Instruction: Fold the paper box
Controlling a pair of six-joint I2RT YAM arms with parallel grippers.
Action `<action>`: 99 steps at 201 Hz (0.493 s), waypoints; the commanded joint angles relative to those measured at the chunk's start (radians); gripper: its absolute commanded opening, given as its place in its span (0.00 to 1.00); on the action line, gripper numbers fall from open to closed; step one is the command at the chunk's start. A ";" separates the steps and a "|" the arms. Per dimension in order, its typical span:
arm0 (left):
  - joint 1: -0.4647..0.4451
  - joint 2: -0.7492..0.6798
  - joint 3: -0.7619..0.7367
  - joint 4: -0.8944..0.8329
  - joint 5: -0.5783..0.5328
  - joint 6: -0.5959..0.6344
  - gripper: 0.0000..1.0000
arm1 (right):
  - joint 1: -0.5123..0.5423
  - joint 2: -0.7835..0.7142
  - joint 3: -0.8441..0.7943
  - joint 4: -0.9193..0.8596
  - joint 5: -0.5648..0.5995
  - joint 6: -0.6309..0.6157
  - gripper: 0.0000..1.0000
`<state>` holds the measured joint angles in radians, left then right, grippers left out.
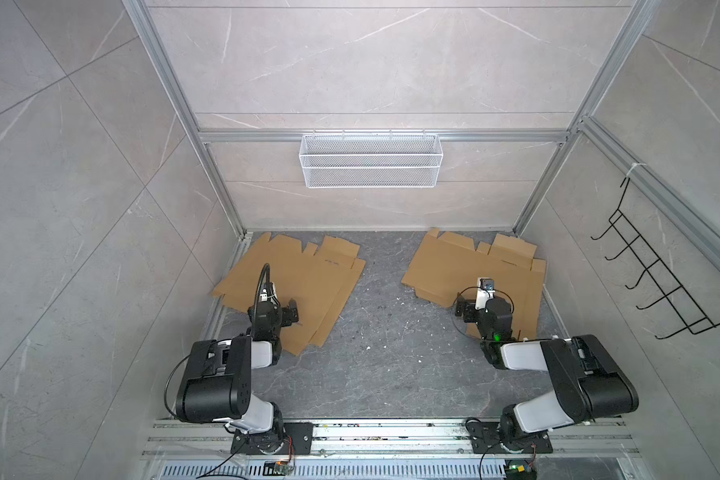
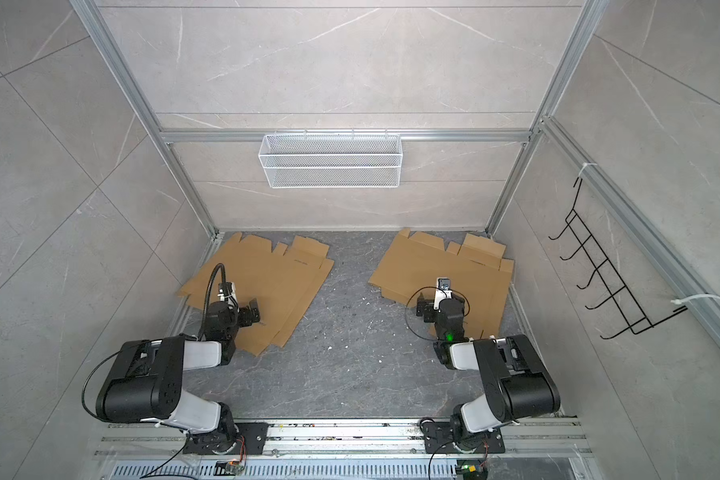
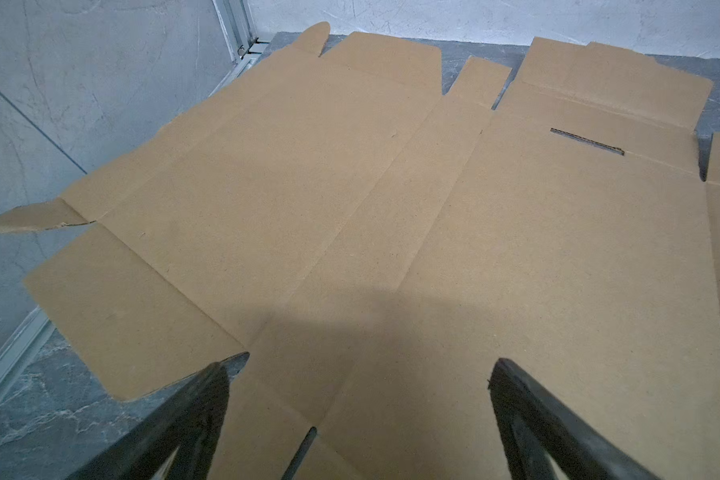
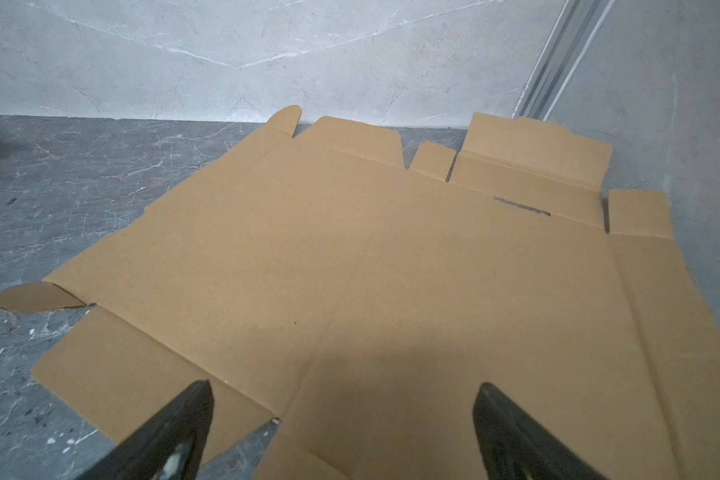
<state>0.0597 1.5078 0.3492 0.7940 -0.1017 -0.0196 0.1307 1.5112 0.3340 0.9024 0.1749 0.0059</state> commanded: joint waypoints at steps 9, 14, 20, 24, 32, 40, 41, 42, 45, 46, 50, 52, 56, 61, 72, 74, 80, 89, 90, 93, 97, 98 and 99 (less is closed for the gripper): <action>-0.010 -0.010 0.010 0.050 -0.009 -0.004 1.00 | -0.001 0.006 0.020 -0.010 -0.010 -0.008 0.99; -0.009 -0.010 0.009 0.052 -0.009 -0.004 1.00 | 0.000 0.007 0.020 -0.010 -0.010 -0.008 0.99; -0.009 -0.009 0.011 0.050 -0.009 -0.006 1.00 | 0.000 0.007 0.020 -0.010 -0.011 -0.008 0.99; -0.010 -0.009 0.009 0.051 -0.008 -0.006 1.00 | 0.000 0.006 0.021 -0.010 -0.010 -0.009 0.99; -0.009 -0.010 0.009 0.051 -0.008 -0.005 1.00 | -0.001 0.006 0.020 -0.010 -0.010 -0.008 0.99; -0.009 -0.009 0.009 0.050 -0.009 -0.005 1.00 | -0.001 0.006 0.020 -0.010 -0.010 -0.009 0.99; -0.010 -0.009 0.010 0.051 -0.009 -0.005 1.00 | 0.000 0.007 0.020 -0.010 -0.010 -0.008 0.99; -0.009 -0.009 0.009 0.051 -0.009 -0.006 1.00 | 0.000 0.006 0.020 -0.010 -0.010 -0.009 0.99; -0.010 -0.010 0.009 0.052 -0.008 -0.006 1.00 | 0.000 0.007 0.020 -0.010 -0.010 -0.008 0.99; -0.011 -0.010 0.009 0.052 -0.009 -0.006 1.00 | 0.000 0.006 0.020 -0.010 -0.010 -0.008 0.99; -0.009 -0.009 0.009 0.049 -0.008 -0.005 1.00 | 0.000 0.006 0.020 -0.011 -0.010 -0.008 0.99; -0.010 -0.009 0.008 0.051 -0.008 -0.005 1.00 | 0.000 0.006 0.020 -0.011 -0.011 -0.008 0.99; -0.009 -0.009 0.008 0.051 -0.009 -0.005 1.00 | 0.000 0.006 0.020 -0.010 -0.011 -0.008 0.99; -0.009 -0.009 0.009 0.051 -0.008 -0.005 1.00 | 0.000 0.007 0.020 -0.010 -0.011 -0.008 0.99; -0.009 -0.010 0.009 0.051 -0.009 -0.005 1.00 | -0.001 0.006 0.020 -0.010 -0.011 -0.008 0.99; -0.010 -0.009 0.008 0.051 -0.008 -0.005 1.00 | -0.002 0.006 0.020 -0.010 -0.011 -0.008 0.99; -0.009 -0.009 0.010 0.051 -0.008 -0.005 1.00 | 0.000 0.006 0.020 -0.010 -0.010 -0.008 0.99; -0.010 -0.009 0.009 0.051 -0.008 -0.005 1.00 | 0.000 0.006 0.020 -0.011 -0.011 -0.009 0.99; -0.010 -0.009 0.008 0.050 -0.007 -0.005 1.00 | 0.000 0.006 0.020 -0.010 -0.011 -0.009 0.99; -0.010 -0.009 0.008 0.049 -0.008 -0.005 1.00 | 0.000 0.006 0.020 -0.010 -0.011 -0.008 0.99; -0.009 -0.009 0.009 0.051 -0.008 -0.005 1.00 | 0.000 0.006 0.020 -0.010 -0.010 -0.009 0.99; -0.008 -0.009 0.009 0.051 -0.007 -0.005 1.00 | -0.003 0.006 0.020 -0.011 -0.010 -0.008 0.99; -0.010 -0.010 0.010 0.051 -0.008 -0.004 1.00 | -0.001 0.006 0.020 -0.010 -0.011 -0.008 0.99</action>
<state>0.0536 1.5078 0.3492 0.7940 -0.1028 -0.0193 0.1307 1.5112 0.3344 0.8944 0.1749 0.0059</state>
